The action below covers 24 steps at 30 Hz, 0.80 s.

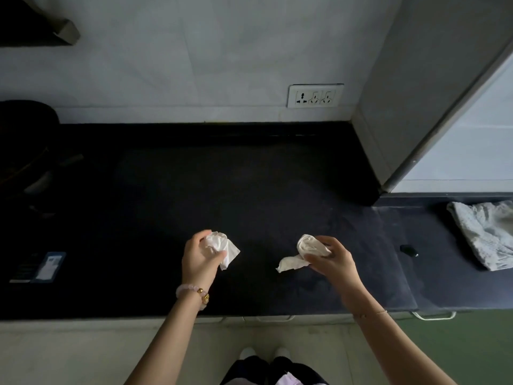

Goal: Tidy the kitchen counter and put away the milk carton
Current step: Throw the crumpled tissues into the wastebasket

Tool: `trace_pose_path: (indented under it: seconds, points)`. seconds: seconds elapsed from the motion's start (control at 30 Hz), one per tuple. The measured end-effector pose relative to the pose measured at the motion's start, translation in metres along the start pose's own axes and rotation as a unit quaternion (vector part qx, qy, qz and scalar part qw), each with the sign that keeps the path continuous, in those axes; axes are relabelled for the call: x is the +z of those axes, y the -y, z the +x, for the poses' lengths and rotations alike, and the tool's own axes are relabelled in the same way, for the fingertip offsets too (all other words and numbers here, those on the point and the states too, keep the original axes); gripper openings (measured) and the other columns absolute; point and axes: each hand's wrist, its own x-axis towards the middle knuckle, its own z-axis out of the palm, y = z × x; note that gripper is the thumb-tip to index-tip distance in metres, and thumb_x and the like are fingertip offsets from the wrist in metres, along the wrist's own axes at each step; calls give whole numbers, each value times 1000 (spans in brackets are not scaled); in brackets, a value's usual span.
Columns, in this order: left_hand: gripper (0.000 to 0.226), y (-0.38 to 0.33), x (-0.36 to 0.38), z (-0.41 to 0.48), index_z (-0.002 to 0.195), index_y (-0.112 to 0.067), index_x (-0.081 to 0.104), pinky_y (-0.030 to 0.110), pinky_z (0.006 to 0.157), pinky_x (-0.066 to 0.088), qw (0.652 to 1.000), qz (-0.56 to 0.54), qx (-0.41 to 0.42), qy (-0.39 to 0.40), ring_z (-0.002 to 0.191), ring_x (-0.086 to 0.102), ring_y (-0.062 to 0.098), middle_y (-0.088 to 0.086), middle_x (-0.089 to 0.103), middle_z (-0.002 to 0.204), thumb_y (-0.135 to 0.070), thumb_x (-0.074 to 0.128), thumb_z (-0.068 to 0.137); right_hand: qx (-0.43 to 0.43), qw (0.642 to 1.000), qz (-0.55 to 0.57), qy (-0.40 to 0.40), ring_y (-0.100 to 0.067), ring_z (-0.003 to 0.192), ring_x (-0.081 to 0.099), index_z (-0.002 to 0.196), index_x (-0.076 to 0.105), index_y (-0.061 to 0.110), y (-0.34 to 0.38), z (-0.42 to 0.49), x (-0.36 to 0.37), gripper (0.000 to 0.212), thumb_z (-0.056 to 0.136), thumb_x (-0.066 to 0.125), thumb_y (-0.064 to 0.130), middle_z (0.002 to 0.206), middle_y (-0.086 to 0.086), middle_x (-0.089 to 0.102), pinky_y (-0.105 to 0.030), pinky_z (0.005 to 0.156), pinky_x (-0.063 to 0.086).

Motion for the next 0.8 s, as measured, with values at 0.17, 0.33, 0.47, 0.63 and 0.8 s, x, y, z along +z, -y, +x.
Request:
trace_pose_path:
  seconds: [0.17,0.33,0.47,0.63,0.8]
  points:
    - [47,22,-44,-24,102,-30,59,28,79,49,996,-79,-34,-26,106,58,20,3,58,116,-1,72,67,-21,997,4,73,-15,79,65,96,62,26,11,-15,38,32,74,74,6,91,-1,67,-30,76,55]
    - [44,48,-85,-75,102,-20,61,19,71,50,986,-107,-71,-102,101,62,19,5,64,110,5,70,67,-31,984,-65,162,-17,85,65,105,62,22,9,-27,79,36,74,75,10,95,-1,67,-25,74,54]
    - [43,55,-106,-123,100,-16,62,12,64,46,971,-113,-102,-185,89,60,9,-4,65,96,-12,72,58,-55,954,-114,271,-10,87,64,102,62,28,11,-37,115,36,74,75,10,96,5,66,-16,65,51]
    - [42,82,-105,-200,98,-19,60,15,65,45,930,-113,-162,-310,89,60,24,3,64,99,-4,77,63,-79,888,-181,415,-9,81,64,104,63,23,6,-56,136,36,74,72,6,95,2,67,-10,58,50]
    - [47,101,-67,-286,108,-11,60,21,67,46,863,-166,-215,-427,95,62,32,9,65,107,-6,77,64,-70,821,-228,519,-10,87,64,102,63,26,-22,-74,135,36,74,72,6,97,3,67,-18,69,49]
